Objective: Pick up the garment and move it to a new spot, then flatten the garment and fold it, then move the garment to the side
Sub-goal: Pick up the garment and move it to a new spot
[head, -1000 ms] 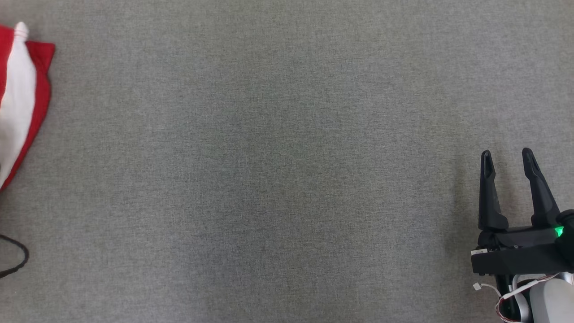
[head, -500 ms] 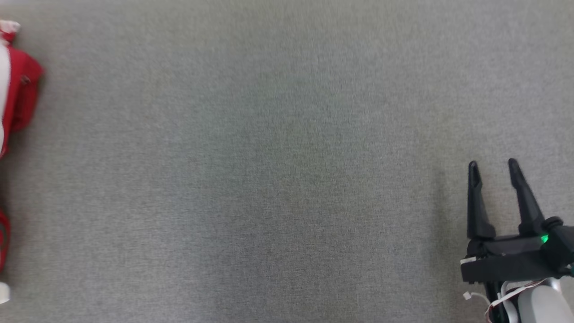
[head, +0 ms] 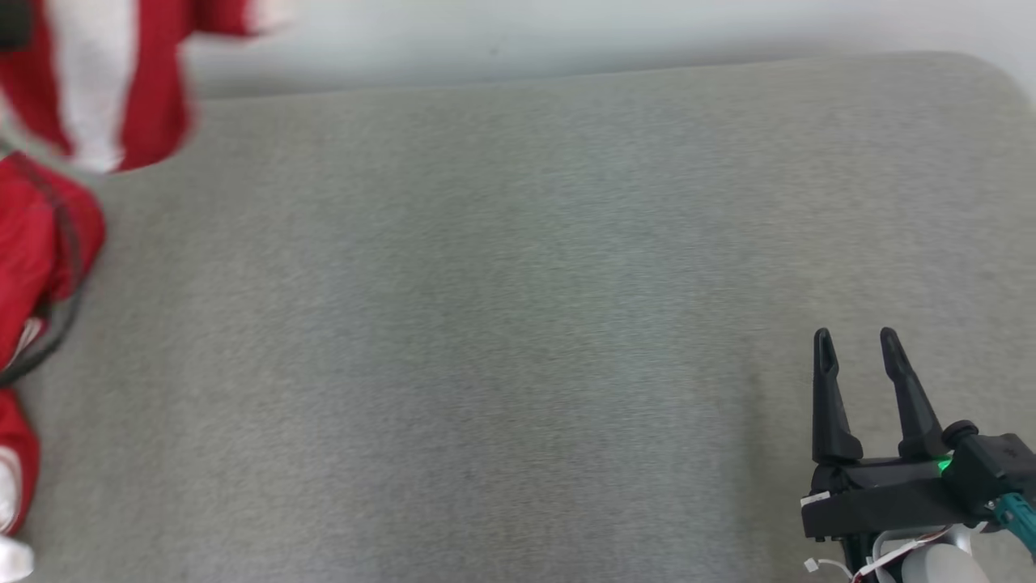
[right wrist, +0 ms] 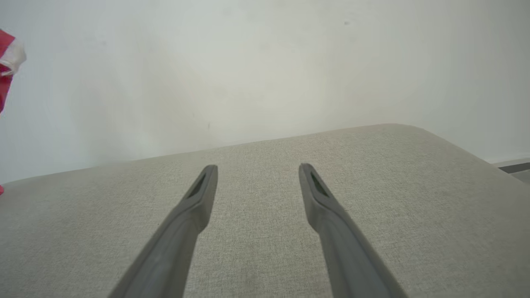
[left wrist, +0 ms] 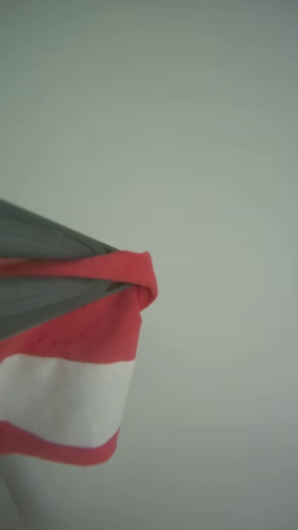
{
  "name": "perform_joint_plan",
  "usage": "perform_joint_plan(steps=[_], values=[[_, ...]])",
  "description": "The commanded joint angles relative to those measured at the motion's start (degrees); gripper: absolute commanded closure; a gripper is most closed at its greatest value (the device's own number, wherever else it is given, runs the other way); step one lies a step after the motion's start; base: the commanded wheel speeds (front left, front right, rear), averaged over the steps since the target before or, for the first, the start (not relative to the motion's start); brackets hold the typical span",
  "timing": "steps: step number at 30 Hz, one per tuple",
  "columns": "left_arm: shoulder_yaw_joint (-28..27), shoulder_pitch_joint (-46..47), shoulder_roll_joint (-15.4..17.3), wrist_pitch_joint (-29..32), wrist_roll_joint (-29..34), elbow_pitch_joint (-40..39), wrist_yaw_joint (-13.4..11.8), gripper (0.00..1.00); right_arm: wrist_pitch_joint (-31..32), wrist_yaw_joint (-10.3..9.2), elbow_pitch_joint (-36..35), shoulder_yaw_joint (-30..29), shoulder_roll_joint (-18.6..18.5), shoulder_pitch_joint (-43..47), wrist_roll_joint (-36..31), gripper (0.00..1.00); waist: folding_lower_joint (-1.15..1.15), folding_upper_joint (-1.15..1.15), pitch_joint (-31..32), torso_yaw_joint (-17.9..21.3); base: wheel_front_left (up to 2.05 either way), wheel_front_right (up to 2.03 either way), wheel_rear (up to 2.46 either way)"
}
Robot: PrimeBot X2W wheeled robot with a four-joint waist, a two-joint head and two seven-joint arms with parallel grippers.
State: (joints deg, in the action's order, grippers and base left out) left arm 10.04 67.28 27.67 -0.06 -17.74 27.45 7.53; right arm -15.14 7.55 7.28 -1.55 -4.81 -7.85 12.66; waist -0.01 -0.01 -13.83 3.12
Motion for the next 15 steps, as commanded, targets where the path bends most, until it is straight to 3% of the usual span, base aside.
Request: perform_joint_plan(steps=[1,6,15], values=[[1.6,1.3,-1.2,1.9,-0.8,-3.8,-0.1,1.0,0.0,-0.12,0.4,0.2,0.5,0.9,0.5,0.0,0.01,0.01,1.8,4.4,0.0,0.0,0.0],[5.2,1.5,-5.8,5.3,-2.4,-10.8,-0.1,1.0,0.0,-0.12,0.9,0.2,1.2,1.1,0.8,0.0,0.01,0.01,1.9,9.0,0.0,0.0,0.0],[9.3,-3.9,-13.2,5.2,-4.9,-12.6,-1.5,1.0,0.0,-0.12,0.5,-0.2,1.7,1.1,1.5,0.0,0.01,0.01,0.7,13.5,0.0,0.0,0.0]])
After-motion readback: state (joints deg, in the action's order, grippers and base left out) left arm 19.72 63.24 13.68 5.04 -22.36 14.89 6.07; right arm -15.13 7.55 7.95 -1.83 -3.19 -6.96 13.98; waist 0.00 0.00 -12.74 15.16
